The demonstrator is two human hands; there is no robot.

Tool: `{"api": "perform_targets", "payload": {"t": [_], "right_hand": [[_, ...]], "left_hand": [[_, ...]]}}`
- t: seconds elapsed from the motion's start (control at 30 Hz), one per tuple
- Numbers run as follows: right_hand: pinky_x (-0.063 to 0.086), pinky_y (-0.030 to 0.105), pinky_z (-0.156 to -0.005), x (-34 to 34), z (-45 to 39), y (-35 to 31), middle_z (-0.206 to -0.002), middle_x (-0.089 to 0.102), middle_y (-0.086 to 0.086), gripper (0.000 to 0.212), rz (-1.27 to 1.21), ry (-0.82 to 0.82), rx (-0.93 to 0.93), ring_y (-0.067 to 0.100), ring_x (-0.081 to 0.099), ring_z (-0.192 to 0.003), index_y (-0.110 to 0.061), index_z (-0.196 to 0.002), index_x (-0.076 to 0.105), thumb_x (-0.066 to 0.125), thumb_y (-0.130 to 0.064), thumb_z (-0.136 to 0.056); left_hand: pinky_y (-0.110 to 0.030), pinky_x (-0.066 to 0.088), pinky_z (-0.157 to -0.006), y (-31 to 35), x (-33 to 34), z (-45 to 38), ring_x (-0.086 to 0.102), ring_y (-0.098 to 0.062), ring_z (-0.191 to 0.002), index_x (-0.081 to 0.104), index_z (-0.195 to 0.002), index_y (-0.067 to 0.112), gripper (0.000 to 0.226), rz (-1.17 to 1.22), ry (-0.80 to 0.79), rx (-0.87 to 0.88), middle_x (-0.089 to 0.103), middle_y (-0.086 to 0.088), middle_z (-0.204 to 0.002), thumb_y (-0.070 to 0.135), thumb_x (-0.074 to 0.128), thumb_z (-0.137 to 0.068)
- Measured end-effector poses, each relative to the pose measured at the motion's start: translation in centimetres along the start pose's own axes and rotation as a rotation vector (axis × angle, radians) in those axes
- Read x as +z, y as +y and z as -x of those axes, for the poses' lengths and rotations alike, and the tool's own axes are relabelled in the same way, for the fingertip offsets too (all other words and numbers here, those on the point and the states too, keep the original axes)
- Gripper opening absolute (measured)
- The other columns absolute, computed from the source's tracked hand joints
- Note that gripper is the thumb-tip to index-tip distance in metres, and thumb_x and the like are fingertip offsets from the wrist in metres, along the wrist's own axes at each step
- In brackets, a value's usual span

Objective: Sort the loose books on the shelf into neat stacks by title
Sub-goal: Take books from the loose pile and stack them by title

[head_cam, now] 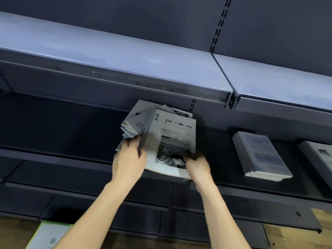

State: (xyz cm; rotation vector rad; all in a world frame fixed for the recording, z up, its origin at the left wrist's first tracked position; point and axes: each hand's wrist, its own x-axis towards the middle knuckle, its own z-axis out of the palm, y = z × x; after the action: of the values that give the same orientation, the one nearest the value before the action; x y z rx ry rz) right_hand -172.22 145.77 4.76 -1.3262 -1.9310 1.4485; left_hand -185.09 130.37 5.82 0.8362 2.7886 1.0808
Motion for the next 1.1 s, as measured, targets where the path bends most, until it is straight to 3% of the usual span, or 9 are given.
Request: {"api": "perform_targets", "payload": {"t": [0.1, 0.2, 0.4, 0.47, 0.57, 0.8, 1.1], "right_hand": [[0.044, 0.029, -0.087, 0.0, 0.6, 0.5, -0.128, 0.062, 0.006, 0.039, 0.022, 0.06, -0.027, 0.027, 0.059, -0.116, -0.014, -0.139, 0.046, 0.051, -0.018, -0.1], [0.042, 0.026, -0.087, -0.6, 1.2, 1.2, -0.125, 0.064, -0.001, 0.04, -0.019, 0.117, -0.06, 0.018, 0.059, -0.113, -0.02, -0.139, 0.049, 0.048, -0.012, -0.099], [0.045, 0.008, -0.07, -3.4, 2.1, 3.1, -0.1, 0.068, -0.02, 0.029, -0.245, 0.233, -0.045, -0.011, 0.062, -0.09, -0.035, -0.104, 0.061, 0.052, -0.008, -0.098], [0.046, 0.012, -0.081, -4.6, 2.5, 3.8, -0.104, 0.068, -0.02, 0.025, -0.275, 0.294, -0.033, -0.009, 0.062, -0.094, -0.033, -0.11, 0.061, 0.052, -0.011, -0.1], [0.049, 0.032, -0.101, -6.5, 3.1, 4.9, -0.123, 0.067, -0.008, 0.035, -0.326, 0.365, 0.002, 0.009, 0.063, -0.113, -0.021, -0.137, 0.055, 0.053, -0.018, -0.102], [0.049, 0.022, -0.072, -13.3, 5.1, 7.7, -0.111, 0.069, -0.007, 0.032, -0.367, 0.502, 0.008, 0.009, 0.067, -0.096, -0.023, -0.133, 0.056, 0.05, -0.015, -0.103], [0.049, 0.02, -0.065, -24.4, 8.5, 14.1, -0.109, 0.07, -0.005, 0.026, -0.437, 0.649, 0.059, 0.009, 0.068, -0.091, -0.025, -0.125, 0.061, 0.05, -0.015, -0.103]], "left_hand": [[-0.048, 0.044, -0.094, -0.7, 0.4, -0.5, 0.047, -0.033, -0.116, 0.051, -0.134, 0.022, 0.039, -0.017, -0.006, 0.032, 0.052, -0.011, -0.124, 0.028, 0.05, -0.095], [-0.048, 0.043, -0.098, -1.1, 1.2, -0.7, 0.044, -0.031, -0.122, 0.054, -0.133, 0.023, 0.04, -0.002, 0.007, 0.098, 0.053, -0.01, -0.13, 0.029, 0.054, -0.094], [-0.051, 0.038, -0.107, 0.2, 3.1, -0.3, 0.04, -0.032, -0.13, 0.057, -0.132, 0.021, 0.041, 0.032, 0.037, 0.238, 0.049, -0.011, -0.138, 0.024, 0.06, -0.091], [-0.051, 0.037, -0.107, 1.2, 3.6, -0.2, 0.04, -0.033, -0.13, 0.058, -0.131, 0.018, 0.039, 0.025, 0.021, 0.259, 0.05, -0.013, -0.137, 0.026, 0.058, -0.092], [-0.048, 0.036, -0.108, 2.9, 4.3, -0.1, 0.041, -0.031, -0.129, 0.057, -0.133, 0.018, 0.041, -0.003, -0.024, 0.289, 0.049, -0.01, -0.138, 0.032, 0.055, -0.093], [-0.046, 0.038, -0.107, 9.1, 7.3, 2.7, 0.044, -0.029, -0.127, 0.057, -0.133, 0.021, 0.04, -0.027, -0.128, 0.396, 0.054, -0.005, -0.136, 0.032, 0.054, -0.095], [-0.046, 0.029, -0.113, 17.5, 13.1, 10.3, 0.034, -0.026, -0.136, 0.05, -0.139, 0.021, 0.045, -0.064, -0.266, 0.503, 0.045, -0.006, -0.144, 0.034, 0.052, -0.096]]}}
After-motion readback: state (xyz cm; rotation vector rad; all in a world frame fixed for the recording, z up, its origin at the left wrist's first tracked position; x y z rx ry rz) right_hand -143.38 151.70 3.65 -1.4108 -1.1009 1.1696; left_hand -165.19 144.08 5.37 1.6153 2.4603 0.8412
